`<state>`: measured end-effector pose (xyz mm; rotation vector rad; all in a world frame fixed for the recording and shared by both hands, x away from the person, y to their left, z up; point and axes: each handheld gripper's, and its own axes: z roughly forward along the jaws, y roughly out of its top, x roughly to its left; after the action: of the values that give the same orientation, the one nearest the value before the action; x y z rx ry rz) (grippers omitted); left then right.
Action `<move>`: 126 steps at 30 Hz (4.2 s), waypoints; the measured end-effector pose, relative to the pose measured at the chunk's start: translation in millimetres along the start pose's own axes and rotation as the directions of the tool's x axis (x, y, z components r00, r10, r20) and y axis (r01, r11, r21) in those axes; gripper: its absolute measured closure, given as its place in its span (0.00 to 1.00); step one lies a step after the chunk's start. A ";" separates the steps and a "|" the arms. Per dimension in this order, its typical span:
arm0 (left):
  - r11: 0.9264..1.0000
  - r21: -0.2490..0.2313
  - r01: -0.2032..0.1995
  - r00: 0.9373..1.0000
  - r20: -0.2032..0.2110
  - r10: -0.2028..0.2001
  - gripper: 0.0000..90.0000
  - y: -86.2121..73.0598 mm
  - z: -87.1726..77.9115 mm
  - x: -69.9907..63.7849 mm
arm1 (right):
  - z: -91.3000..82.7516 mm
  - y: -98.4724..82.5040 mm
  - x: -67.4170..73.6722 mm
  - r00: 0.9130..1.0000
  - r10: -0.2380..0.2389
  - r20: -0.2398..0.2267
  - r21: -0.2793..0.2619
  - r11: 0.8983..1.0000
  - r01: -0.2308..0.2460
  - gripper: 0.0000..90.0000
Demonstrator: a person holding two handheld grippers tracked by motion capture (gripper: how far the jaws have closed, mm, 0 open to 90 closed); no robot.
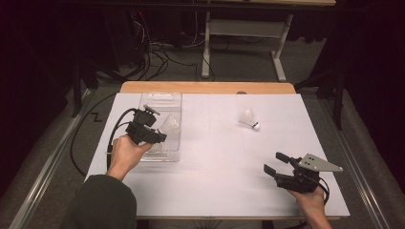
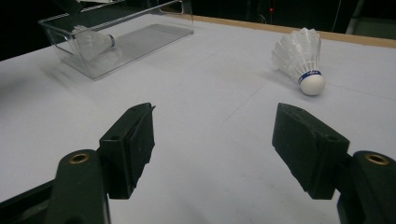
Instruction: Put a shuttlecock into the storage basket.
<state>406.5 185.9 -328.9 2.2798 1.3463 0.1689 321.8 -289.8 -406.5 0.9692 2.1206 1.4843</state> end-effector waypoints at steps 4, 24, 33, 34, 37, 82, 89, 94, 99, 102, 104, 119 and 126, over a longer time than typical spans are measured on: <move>1.000 0.009 0.015 1.000 -0.011 -0.015 0.70 1.2 2.2 3.0 | 0.0 0.1 0.1 1.000 -0.001 -0.002 -0.001 1.000 0.001 0.34; 0.996 0.040 0.083 0.994 -0.071 -0.080 0.70 8.9 15.8 12.6 | 0.3 0.2 0.4 1.000 -0.003 -0.007 0.002 1.000 0.003 0.34; 0.994 0.048 0.094 0.993 -0.076 -0.090 0.70 11.3 20.2 14.4 | 1.1 -0.1 1.0 1.000 -0.003 -0.014 0.007 1.000 0.003 0.34; 0.994 0.049 0.101 0.992 -0.075 -0.097 0.70 11.5 21.4 14.5 | 1.2 0.0 1.1 1.000 -0.003 -0.015 0.007 1.000 0.003 0.34; 0.993 0.060 0.105 0.992 -0.076 -0.100 0.69 12.9 24.8 16.1 | 1.0 0.0 1.0 1.000 -0.002 -0.015 0.006 1.000 0.002 0.34; 0.994 0.077 0.079 0.993 -0.095 -0.072 0.43 11.6 26.1 10.4 | 0.1 -0.3 0.3 1.000 0.003 -0.017 0.004 1.000 -0.003 0.33; 0.996 0.065 0.066 0.994 -0.094 -0.060 0.42 8.6 19.8 8.1 | 0.3 -0.4 0.4 1.000 0.003 -0.018 0.006 1.000 -0.003 0.33; 0.997 0.054 0.052 0.995 -0.090 -0.047 0.40 6.2 15.1 4.5 | 0.5 -0.4 0.7 1.000 0.002 -0.018 0.006 1.000 -0.002 0.33; 0.998 0.045 0.035 0.996 -0.086 -0.031 0.41 5.4 12.7 -1.3 | 0.9 -0.5 0.9 1.000 0.002 -0.018 0.009 1.000 -0.002 0.33; 0.998 0.049 0.024 0.997 -0.076 -0.021 0.41 5.1 12.2 -4.2 | 0.8 -0.4 1.1 1.000 0.002 -0.017 0.007 1.000 -0.002 0.33; 0.999 0.047 0.018 0.997 -0.072 -0.014 0.41 4.6 11.5 -6.2 | 0.6 -0.4 0.9 1.000 0.002 -0.018 0.007 1.000 -0.002 0.33; 1.000 0.007 -0.025 0.999 -0.023 0.025 0.42 -0.1 -2.1 -20.7 | 0.5 -0.4 0.7 1.000 0.005 -0.018 0.006 1.000 -0.005 0.33; 0.998 -0.005 -0.056 0.998 -0.011 0.056 0.41 -4.3 -6.1 -30.6 | 0.5 -0.6 0.4 1.000 0.006 -0.015 0.008 1.000 -0.006 0.33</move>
<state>385.5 163.7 -321.4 2.3171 1.2860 0.2028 321.7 -289.2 -407.2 0.9707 2.1369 1.4916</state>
